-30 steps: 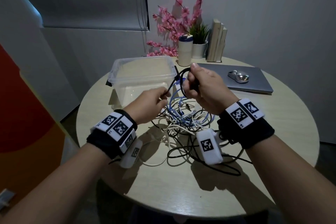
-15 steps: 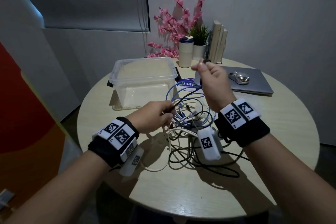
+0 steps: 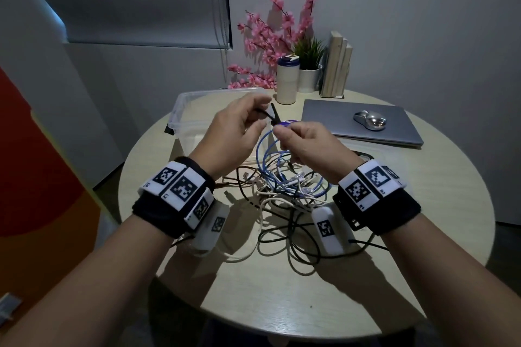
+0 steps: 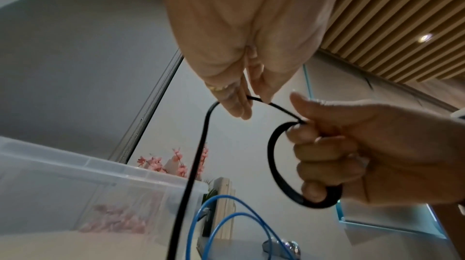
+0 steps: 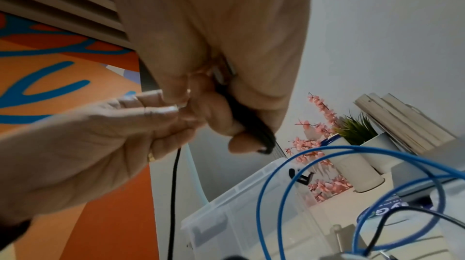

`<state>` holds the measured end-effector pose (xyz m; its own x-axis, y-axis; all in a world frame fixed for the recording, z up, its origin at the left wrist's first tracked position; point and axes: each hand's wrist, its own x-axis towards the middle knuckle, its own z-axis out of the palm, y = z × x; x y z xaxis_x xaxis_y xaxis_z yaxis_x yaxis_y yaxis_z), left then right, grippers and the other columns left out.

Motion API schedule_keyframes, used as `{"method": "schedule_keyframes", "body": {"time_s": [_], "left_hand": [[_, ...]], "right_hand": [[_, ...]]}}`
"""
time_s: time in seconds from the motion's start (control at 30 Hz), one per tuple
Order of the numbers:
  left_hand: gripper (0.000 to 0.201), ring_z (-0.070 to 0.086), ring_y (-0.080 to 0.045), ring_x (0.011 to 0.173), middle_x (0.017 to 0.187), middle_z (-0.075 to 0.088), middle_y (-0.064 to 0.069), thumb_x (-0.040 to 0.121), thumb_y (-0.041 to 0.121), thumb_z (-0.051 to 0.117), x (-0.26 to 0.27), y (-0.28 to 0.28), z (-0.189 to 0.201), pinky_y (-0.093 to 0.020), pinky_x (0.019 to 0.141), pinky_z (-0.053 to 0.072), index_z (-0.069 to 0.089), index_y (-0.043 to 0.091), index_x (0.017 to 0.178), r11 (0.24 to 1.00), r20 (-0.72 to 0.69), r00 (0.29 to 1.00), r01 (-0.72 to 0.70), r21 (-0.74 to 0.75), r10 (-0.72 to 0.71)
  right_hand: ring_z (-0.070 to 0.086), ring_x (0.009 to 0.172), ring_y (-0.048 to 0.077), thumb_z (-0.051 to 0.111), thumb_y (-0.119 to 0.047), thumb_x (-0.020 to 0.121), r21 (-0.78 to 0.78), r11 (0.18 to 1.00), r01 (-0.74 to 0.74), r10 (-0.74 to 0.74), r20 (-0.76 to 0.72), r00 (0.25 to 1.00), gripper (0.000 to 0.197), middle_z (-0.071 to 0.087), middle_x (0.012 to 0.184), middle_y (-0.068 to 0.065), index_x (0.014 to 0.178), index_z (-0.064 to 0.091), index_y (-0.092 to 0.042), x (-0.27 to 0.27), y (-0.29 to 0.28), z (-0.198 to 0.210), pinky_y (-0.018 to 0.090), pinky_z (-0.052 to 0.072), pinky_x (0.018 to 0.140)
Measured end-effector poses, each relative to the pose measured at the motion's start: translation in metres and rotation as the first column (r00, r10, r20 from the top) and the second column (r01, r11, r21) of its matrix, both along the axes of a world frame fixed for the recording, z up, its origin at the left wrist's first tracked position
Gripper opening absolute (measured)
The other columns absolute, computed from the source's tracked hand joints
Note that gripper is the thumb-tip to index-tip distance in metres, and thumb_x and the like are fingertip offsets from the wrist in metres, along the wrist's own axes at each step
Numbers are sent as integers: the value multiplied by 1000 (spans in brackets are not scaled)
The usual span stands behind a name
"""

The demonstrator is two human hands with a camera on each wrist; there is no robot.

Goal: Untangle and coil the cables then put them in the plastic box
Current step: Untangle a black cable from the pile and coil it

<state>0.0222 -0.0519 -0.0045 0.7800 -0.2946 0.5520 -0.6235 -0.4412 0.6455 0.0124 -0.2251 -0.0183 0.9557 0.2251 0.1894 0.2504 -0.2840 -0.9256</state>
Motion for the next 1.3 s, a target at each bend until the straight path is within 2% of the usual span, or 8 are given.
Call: {"method": "schedule_keyframes", "body": {"time_s": [0.2,0.3,0.47,0.6,0.77,0.97,1.07,1.3], "left_hand": [[36,60,-15,109,115,62,-1,92,11,57,2,3,-36,-42,100,46,51,22,126,994,-325,945,9,111,27],[29,62,-20,104,111,65,-3,93,16,56,-4,3,-48,-43,96,48,53,19,122,975,-405,914,72,212,21],[10,65,-22,83,88,65,-4,93,7,54,-15,-3,-53,-41,85,53,58,14,99,942,-537,843,207,263,-36],[9,61,-17,66,81,63,-13,94,2,51,-15,-1,-52,-30,66,55,59,4,94,957,-588,809,173,233,-3],[10,56,-5,50,71,61,-4,92,2,52,-15,-1,-44,-18,50,49,62,4,91,953,-507,861,119,280,41],[10,51,2,54,72,61,7,92,10,58,-22,-11,-21,-16,54,44,66,16,94,976,-201,979,24,214,20],[12,51,1,60,71,58,14,91,11,59,-20,-9,-12,-16,59,43,68,15,97,984,-37,996,-69,164,76],[9,56,-14,75,83,65,-1,90,11,60,-8,-6,-8,-18,68,41,68,11,96,966,119,973,-214,143,198]], "right_hand": [[26,40,7,36,-23,102,383,923,-33,64,-70,995,42,34,41,-9,62,38,-12,-4,0,12,24,21,49],[37,42,12,33,-25,103,515,857,11,42,-91,995,38,54,52,4,67,38,-12,-6,-1,19,27,29,51],[67,96,33,32,-18,103,755,655,40,46,-93,995,33,60,116,28,79,48,-4,-6,3,26,33,57,74],[67,89,21,35,-11,102,767,636,85,-85,-39,996,26,62,101,18,89,55,-1,0,3,23,28,57,74],[50,79,10,44,-14,99,465,839,283,-369,105,923,22,57,82,-10,85,61,-17,12,-2,8,34,41,81],[51,65,11,42,-22,99,-263,918,298,-243,221,944,21,61,83,7,95,54,-6,7,-4,2,29,38,60],[50,49,-2,38,-21,101,-268,941,206,-168,158,973,22,63,77,3,94,51,-5,2,-4,4,15,36,47],[44,50,6,52,-35,95,-213,976,42,-15,124,992,27,50,55,-13,78,59,-15,1,-3,4,35,43,60]]}}
